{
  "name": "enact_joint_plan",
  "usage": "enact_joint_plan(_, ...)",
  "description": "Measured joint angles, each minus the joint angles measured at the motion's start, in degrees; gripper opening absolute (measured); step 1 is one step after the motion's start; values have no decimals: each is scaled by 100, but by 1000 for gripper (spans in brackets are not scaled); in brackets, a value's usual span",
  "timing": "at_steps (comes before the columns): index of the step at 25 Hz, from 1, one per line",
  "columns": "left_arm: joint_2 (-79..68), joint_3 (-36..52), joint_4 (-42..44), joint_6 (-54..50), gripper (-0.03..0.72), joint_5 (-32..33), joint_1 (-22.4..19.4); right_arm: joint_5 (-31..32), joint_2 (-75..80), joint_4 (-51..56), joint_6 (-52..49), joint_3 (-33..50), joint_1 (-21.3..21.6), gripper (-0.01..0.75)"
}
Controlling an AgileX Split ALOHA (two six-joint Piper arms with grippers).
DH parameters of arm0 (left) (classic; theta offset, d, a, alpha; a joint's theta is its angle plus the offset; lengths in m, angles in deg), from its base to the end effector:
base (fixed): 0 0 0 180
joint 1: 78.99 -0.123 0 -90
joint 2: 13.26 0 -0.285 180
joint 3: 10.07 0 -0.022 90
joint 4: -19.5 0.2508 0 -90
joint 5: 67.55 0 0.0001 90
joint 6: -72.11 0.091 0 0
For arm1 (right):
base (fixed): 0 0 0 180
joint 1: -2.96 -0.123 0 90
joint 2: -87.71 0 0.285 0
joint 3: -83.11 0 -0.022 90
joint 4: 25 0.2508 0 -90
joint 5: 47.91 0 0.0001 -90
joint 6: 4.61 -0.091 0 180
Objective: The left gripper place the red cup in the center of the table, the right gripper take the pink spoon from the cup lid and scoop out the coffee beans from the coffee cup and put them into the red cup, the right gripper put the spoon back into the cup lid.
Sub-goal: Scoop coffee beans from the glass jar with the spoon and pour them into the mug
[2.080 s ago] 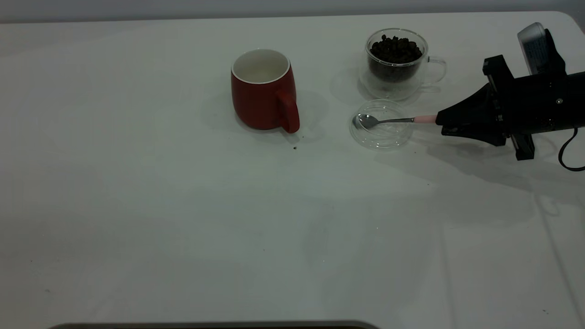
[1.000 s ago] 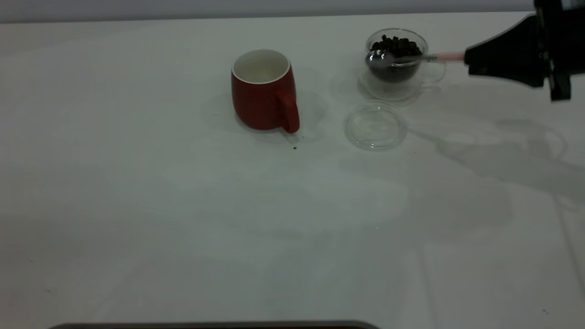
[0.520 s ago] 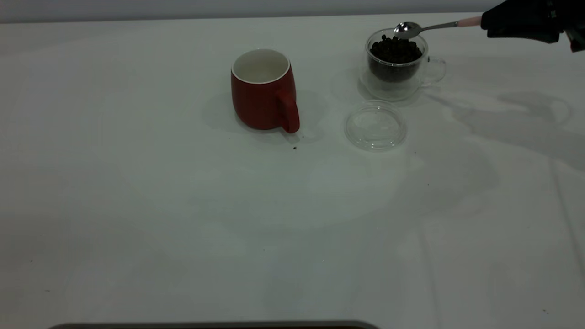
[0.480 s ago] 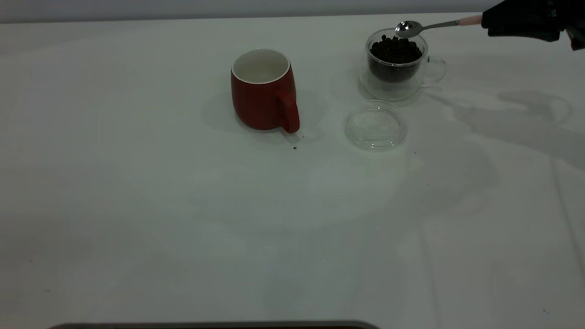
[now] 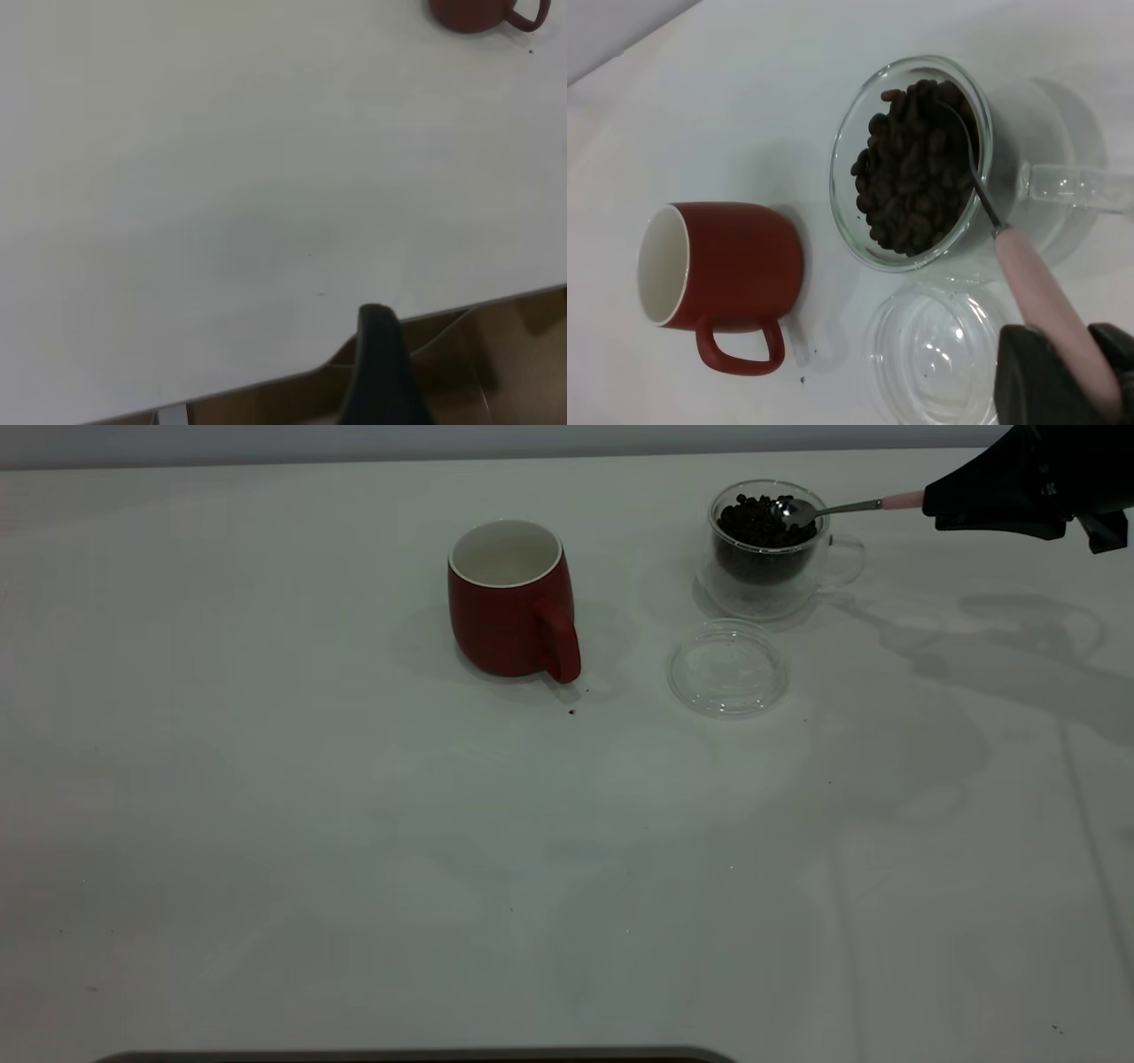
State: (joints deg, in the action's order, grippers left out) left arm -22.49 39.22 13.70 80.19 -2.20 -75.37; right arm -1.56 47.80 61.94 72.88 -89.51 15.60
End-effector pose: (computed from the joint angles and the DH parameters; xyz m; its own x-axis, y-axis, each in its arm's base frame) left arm -0.0042 -0.0081 0.2680 -0.5382 0.1324 -0.8324 0.1930 0.9807 0.0311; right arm 0.4074 -0.0239 0.0514 -0.8695 0.2946 -0.3964 -0.0725 0.7177 0.6925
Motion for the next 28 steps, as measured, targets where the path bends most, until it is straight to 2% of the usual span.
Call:
enact_joint_plan(11, 0, 0, 0, -13, 586, 0, 0, 376, 0, -229, -672, 0, 0, 113)
enact_joint_plan(28, 0, 0, 0, -8, 586, 0, 0, 399, 17, -278, -1201, -6, 0, 113)
